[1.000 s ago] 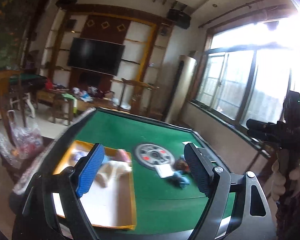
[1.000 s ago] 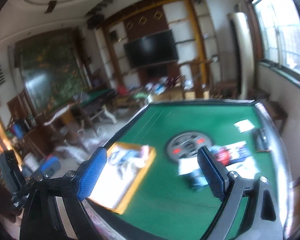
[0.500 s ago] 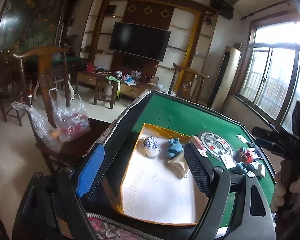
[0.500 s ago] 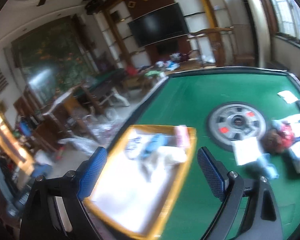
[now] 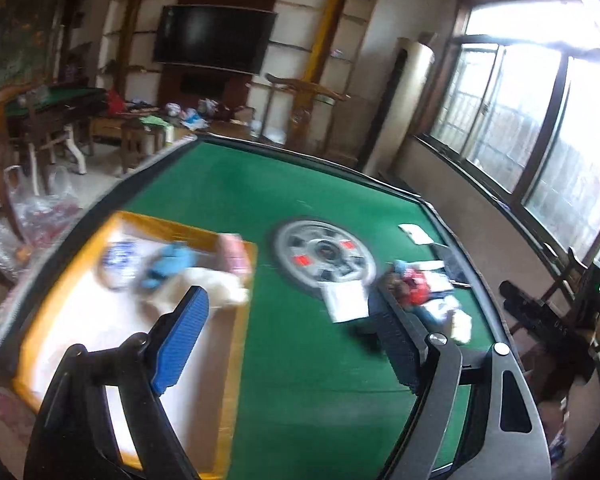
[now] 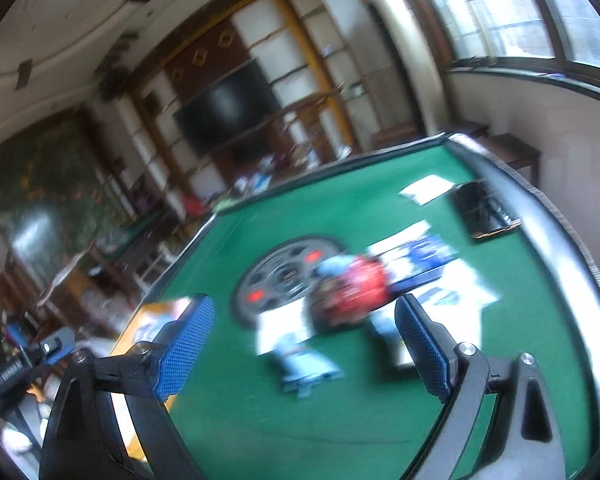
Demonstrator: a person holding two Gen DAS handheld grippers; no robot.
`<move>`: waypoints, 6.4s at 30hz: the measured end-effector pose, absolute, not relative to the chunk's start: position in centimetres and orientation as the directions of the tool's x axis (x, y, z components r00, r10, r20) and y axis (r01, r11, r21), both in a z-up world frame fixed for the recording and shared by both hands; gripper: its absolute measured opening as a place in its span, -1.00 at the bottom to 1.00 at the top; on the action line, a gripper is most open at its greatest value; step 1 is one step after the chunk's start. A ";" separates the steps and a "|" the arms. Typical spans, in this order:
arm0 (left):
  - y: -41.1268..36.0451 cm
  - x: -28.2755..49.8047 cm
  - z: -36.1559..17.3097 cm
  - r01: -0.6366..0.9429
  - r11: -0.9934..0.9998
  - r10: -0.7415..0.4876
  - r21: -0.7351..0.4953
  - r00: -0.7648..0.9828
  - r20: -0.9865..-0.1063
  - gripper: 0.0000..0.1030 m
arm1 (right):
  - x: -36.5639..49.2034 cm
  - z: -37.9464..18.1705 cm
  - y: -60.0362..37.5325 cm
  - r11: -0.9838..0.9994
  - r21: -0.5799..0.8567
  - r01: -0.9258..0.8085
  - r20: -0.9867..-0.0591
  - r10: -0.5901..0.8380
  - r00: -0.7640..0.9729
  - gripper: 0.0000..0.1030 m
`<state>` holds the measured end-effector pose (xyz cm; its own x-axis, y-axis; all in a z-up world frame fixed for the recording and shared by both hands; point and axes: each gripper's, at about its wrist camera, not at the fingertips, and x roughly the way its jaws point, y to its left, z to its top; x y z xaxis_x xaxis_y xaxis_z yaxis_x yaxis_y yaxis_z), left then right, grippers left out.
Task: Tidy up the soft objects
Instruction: 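Move both tools over the pile of items on the table, then lower the left tool onto the red mesh bag and close on it, then carry the red bag into the box while the right tool brings a blue cloth there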
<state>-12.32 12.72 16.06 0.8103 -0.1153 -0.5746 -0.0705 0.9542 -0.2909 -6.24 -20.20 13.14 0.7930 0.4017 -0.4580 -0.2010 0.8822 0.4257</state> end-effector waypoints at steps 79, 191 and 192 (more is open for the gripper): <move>-2.2 5.4 11.4 0.371 0.880 -0.464 -0.297 0.535 -0.706 -0.55 | 3.8 10.5 -25.0 0.903 0.423 0.080 -0.543 0.182 0.820 0.74; 33.1 -5.1 2.2 -0.388 0.872 -0.062 -0.300 0.520 -0.852 -0.03 | 0.1 7.2 4.7 0.645 0.648 -0.404 -0.605 0.759 0.241 -0.40; 33.3 -5.3 2.3 -0.389 0.869 -0.063 -0.307 0.528 -0.847 -0.03 | -0.1 7.3 5.9 0.645 0.640 -0.418 -0.614 0.756 0.226 -0.40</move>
